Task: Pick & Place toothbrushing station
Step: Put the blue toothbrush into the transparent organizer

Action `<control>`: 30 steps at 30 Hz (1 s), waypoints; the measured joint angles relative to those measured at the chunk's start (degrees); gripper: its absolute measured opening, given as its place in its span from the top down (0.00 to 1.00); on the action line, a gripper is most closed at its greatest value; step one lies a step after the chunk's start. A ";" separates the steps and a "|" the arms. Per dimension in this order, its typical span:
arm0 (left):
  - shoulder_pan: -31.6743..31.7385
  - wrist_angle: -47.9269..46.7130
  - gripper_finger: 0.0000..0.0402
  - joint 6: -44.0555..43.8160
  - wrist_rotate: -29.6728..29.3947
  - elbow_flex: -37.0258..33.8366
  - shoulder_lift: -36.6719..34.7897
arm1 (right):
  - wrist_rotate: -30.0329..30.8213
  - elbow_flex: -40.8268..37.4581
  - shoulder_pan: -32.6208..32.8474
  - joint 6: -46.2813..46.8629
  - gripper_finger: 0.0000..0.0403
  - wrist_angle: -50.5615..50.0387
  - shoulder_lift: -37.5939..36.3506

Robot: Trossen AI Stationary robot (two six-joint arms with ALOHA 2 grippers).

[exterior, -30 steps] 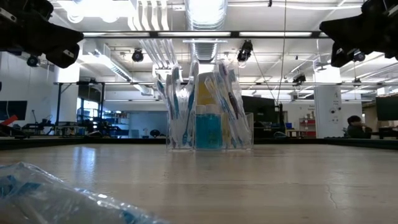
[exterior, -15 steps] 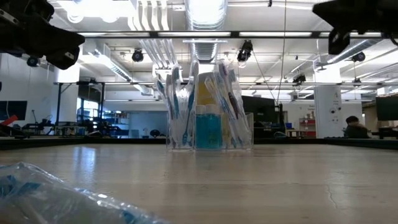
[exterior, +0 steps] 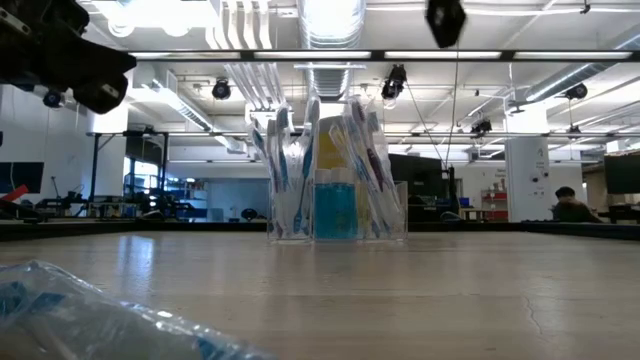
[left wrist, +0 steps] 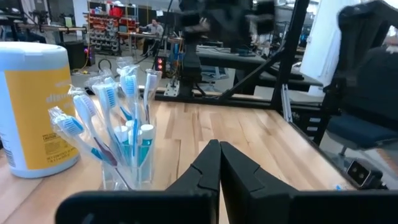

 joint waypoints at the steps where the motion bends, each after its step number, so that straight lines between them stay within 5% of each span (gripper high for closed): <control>1: 0.00 -0.01 0.98 -0.53 -0.01 0.24 0.01 | -0.01 2.91 0.88 0.65 0.97 -0.34 3.58; 19: 0.00 -2.40 0.97 -0.97 -0.08 0.23 0.02 | -6.99 65.01 7.21 18.16 0.96 -42.48 54.01; 28: 0.00 -2.53 0.98 0.90 -0.11 0.23 0.02 | -16.43 89.11 8.20 28.13 0.70 -58.54 70.99; 30: 0.00 -2.59 0.98 1.38 -0.11 0.23 0.02 | -17.30 89.26 8.17 32.05 0.63 -58.08 72.12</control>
